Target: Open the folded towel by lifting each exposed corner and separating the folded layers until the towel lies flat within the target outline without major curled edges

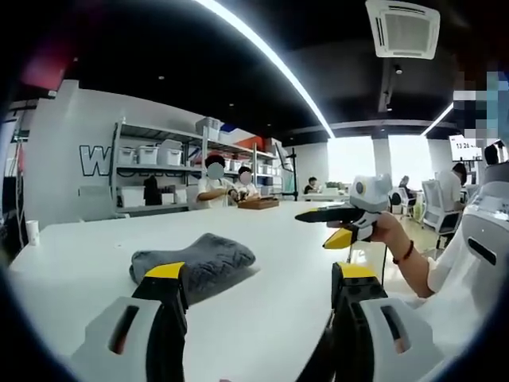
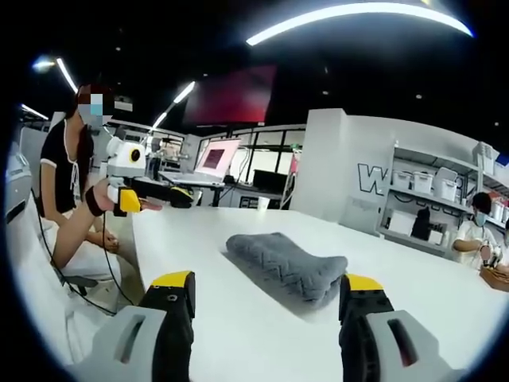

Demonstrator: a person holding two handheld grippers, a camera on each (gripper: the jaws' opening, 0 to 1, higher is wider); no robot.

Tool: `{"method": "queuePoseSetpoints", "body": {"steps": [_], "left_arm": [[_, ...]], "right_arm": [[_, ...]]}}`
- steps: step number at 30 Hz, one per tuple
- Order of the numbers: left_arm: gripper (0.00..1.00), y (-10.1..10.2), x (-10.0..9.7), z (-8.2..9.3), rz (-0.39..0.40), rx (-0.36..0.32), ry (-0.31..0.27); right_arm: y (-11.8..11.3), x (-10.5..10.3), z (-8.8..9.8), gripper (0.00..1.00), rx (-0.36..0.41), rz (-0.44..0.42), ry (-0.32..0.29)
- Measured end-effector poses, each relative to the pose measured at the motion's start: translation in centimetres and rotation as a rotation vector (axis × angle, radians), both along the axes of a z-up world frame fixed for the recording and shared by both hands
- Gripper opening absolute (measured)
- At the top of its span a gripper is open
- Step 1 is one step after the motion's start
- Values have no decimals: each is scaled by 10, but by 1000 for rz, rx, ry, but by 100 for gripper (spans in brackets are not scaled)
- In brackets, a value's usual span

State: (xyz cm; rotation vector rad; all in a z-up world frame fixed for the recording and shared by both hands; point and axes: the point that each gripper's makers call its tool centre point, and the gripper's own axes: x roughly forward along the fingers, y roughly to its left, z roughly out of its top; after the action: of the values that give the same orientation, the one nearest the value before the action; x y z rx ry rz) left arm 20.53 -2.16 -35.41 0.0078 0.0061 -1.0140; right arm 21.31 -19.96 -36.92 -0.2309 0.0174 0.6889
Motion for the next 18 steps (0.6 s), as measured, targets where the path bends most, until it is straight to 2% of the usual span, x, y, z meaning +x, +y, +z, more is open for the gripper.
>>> {"method": "queuePoseSetpoints", "body": {"steps": [18], "left_arm": [[73, -5, 8, -4, -18, 14, 19]], "right_arm": [[-1, 10, 0, 71, 7, -6, 10]]}}
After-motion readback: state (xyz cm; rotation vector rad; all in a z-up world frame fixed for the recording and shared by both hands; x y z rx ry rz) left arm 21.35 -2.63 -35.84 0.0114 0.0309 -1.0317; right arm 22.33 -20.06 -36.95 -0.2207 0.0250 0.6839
